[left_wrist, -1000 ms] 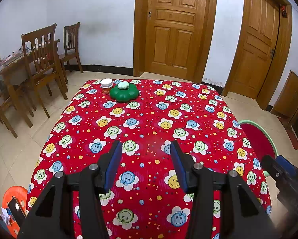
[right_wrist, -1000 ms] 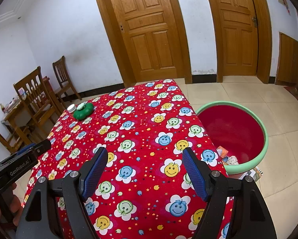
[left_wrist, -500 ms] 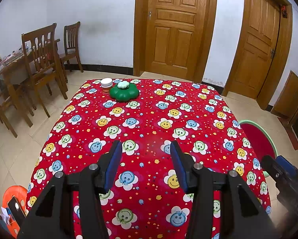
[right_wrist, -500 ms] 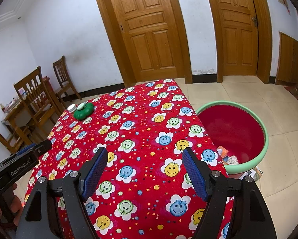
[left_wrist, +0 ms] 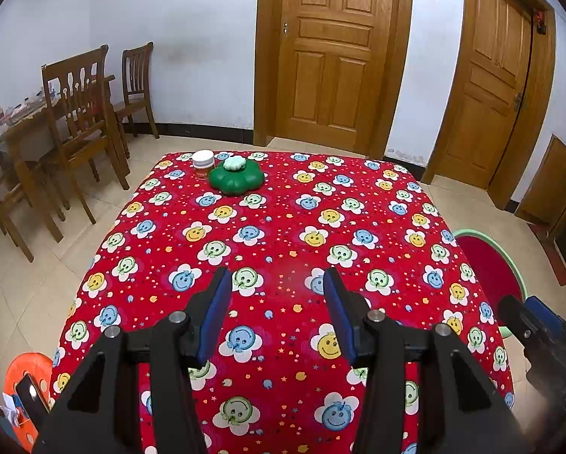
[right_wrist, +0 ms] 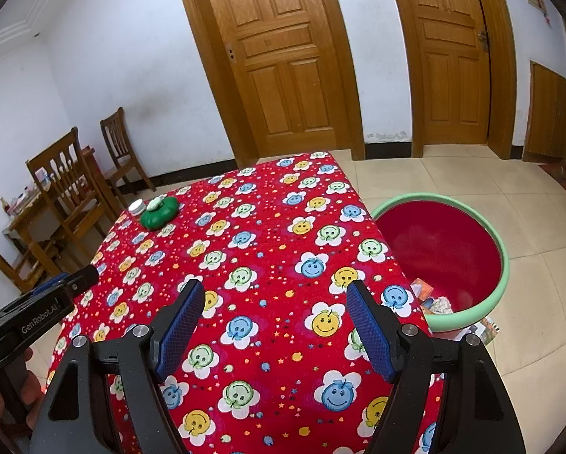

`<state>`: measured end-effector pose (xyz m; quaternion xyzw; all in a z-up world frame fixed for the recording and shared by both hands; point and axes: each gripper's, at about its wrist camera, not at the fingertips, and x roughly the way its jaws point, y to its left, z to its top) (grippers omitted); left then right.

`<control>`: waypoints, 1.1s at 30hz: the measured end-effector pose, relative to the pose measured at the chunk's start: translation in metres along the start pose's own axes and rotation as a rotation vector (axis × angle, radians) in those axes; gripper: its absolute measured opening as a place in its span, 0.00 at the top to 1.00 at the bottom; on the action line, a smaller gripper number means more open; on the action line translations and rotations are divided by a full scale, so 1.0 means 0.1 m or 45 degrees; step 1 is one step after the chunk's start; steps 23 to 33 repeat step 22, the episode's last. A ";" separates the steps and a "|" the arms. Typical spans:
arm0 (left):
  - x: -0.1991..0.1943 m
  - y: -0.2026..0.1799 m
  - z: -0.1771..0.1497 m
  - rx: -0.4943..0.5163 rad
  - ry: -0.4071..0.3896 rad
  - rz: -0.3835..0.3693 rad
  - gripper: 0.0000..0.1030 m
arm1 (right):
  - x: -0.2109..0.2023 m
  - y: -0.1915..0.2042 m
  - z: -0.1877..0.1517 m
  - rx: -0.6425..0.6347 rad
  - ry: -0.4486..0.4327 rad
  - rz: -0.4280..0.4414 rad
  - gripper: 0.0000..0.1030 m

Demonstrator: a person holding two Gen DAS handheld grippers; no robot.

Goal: Collect trash

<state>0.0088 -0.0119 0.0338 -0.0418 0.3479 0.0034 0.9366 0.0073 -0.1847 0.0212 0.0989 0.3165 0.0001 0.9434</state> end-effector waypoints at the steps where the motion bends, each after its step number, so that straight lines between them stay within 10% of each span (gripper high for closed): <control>1: 0.00 0.00 0.00 0.000 0.000 0.001 0.51 | 0.00 0.00 0.00 0.000 0.000 0.001 0.24; 33: 0.00 0.03 0.00 -0.010 0.002 0.013 0.51 | 0.00 0.00 0.00 0.001 -0.001 0.000 0.24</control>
